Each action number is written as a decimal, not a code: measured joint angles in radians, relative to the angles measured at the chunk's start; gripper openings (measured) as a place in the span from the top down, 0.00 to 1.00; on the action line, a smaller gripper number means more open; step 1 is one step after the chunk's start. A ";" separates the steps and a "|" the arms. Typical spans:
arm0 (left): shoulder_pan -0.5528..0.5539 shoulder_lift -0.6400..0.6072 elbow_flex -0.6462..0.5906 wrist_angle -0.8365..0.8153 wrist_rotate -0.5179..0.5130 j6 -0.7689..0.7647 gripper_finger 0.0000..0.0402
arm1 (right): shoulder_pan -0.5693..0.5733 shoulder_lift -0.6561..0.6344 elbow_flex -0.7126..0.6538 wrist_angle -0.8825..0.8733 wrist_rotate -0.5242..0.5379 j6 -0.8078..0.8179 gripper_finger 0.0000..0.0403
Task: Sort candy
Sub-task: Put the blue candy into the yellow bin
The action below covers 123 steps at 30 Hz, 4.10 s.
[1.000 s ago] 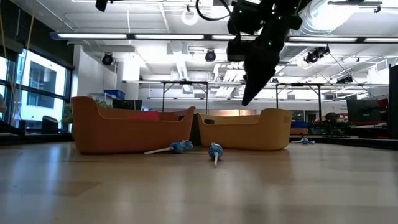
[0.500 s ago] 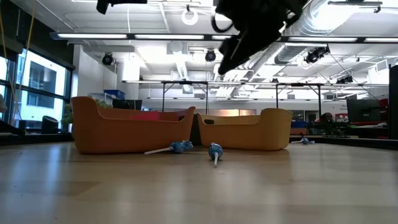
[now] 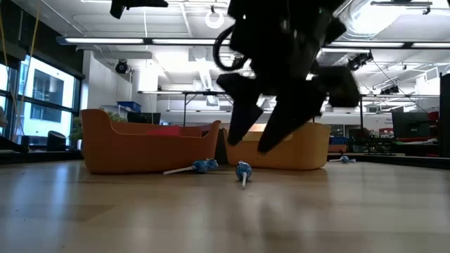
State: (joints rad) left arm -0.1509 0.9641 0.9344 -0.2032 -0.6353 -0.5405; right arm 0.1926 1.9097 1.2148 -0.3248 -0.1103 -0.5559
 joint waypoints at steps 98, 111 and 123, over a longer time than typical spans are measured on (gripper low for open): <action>0.000 0.000 0.001 -0.092 -0.005 -0.086 0.42 | -0.128 0.190 0.032 0.289 0.042 0.119 0.52; 0.001 0.000 0.001 -0.095 -0.005 -0.080 0.42 | -0.148 0.056 0.023 0.036 -0.060 0.265 0.90; 0.002 0.000 0.001 -0.100 -0.005 -0.077 0.42 | -0.306 -0.342 0.025 -0.318 0.138 0.294 0.87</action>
State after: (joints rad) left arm -0.1493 0.9639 0.9356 -0.3027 -0.6403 -0.6170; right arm -0.1133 1.5681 1.2398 -0.6424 0.0279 -0.2621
